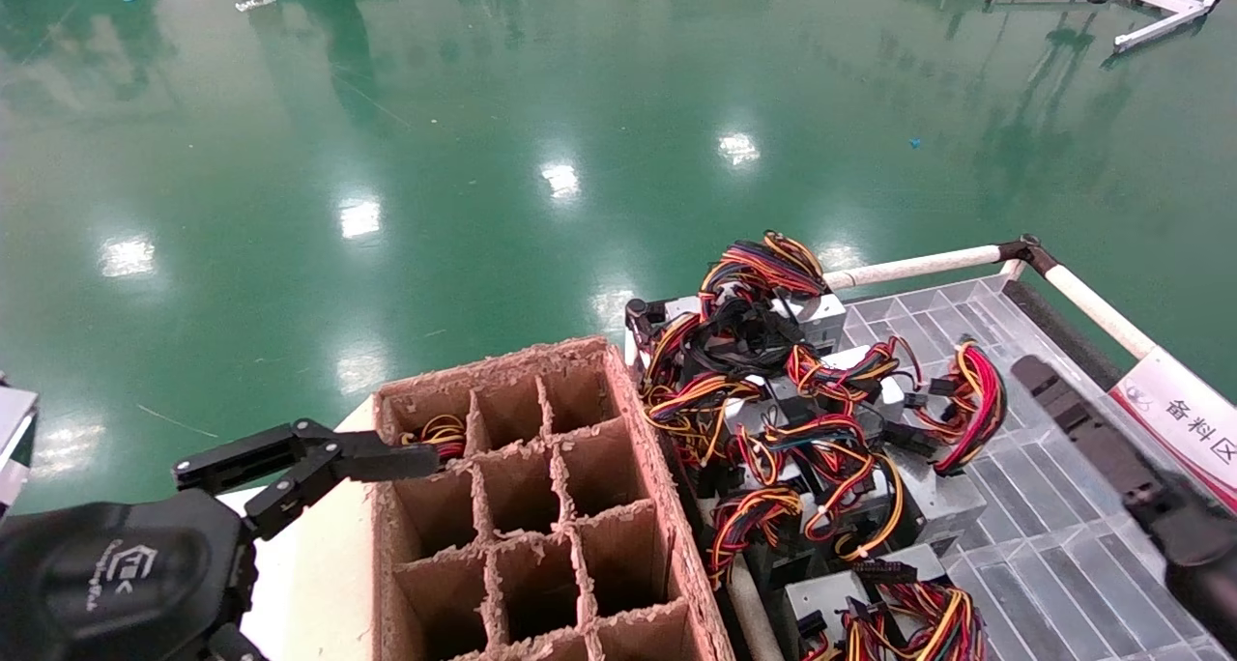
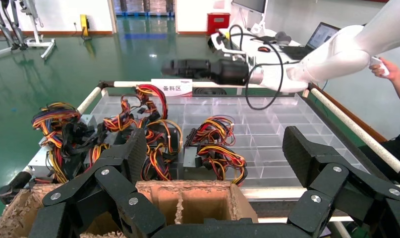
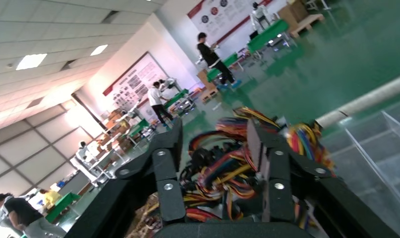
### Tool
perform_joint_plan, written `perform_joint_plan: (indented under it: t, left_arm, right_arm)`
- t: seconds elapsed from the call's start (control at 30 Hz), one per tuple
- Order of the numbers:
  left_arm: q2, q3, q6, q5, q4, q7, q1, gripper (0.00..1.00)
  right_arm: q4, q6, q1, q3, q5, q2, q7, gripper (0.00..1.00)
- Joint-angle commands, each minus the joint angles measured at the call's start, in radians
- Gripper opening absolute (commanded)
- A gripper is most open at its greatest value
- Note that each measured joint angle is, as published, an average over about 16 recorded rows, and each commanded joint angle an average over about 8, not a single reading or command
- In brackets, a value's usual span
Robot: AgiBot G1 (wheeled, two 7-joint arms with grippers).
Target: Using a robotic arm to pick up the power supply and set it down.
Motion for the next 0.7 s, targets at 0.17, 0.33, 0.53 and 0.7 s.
perform_joint_plan:
  t: [0.17, 0.33, 0.53, 0.7]
  left_arm:
    - [0.000, 0.000, 0.000, 0.000, 0.000, 0.000, 0.000, 1.00]
    - [0.000, 0.000, 0.000, 0.000, 0.000, 0.000, 0.000, 1.00]
    - [0.000, 0.000, 0.000, 0.000, 0.000, 0.000, 0.000, 1.00]
    - [0.000, 0.000, 0.000, 0.000, 0.000, 0.000, 0.000, 1.00]
  right_arm:
    - [0.077, -0.007, 0.001, 0.004, 0.007, 0.043, 0.028, 1.00]
    - [0.156, -0.009, -0.005, 0.004, 0.007, 0.071, 0.062, 1.00]
    - [0.248, -0.006, -0.002, 0.000, -0.024, 0.090, 0.089, 1.00]
    - [0.336, 0.000, 0.007, -0.004, -0.065, 0.104, 0.106, 1.00]
